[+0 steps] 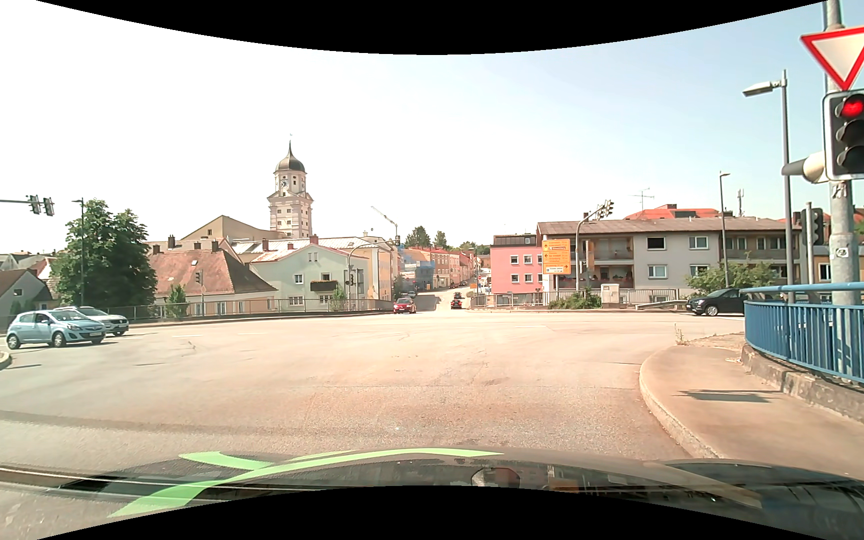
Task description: Follow the waypoints while adhering to traffic rules and regulations
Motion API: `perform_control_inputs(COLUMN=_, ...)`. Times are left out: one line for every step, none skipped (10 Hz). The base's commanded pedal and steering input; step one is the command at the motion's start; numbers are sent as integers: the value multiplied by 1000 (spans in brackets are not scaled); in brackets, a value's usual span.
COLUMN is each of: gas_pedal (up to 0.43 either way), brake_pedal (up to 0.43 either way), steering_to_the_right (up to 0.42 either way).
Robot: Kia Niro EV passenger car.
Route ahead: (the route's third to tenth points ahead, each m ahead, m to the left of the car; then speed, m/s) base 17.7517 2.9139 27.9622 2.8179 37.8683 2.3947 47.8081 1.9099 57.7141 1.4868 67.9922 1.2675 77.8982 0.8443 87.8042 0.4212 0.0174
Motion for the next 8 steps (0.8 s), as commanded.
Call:
perform_control_inputs(gas_pedal=0, brake_pedal=244, steering_to_the_right=-7)
perform_control_inputs(gas_pedal=0, brake_pedal=244, steering_to_the_right=-7)
perform_control_inputs(gas_pedal=0, brake_pedal=244, steering_to_the_right=-7)
perform_control_inputs(gas_pedal=0, brake_pedal=244, steering_to_the_right=-7)
perform_control_inputs(gas_pedal=0, brake_pedal=244, steering_to_the_right=-7)
perform_control_inputs(gas_pedal=0, brake_pedal=244, steering_to_the_right=-6)
perform_control_inputs(gas_pedal=0, brake_pedal=250, steering_to_the_right=-7)
perform_control_inputs(gas_pedal=0, brake_pedal=250, steering_to_the_right=-7)
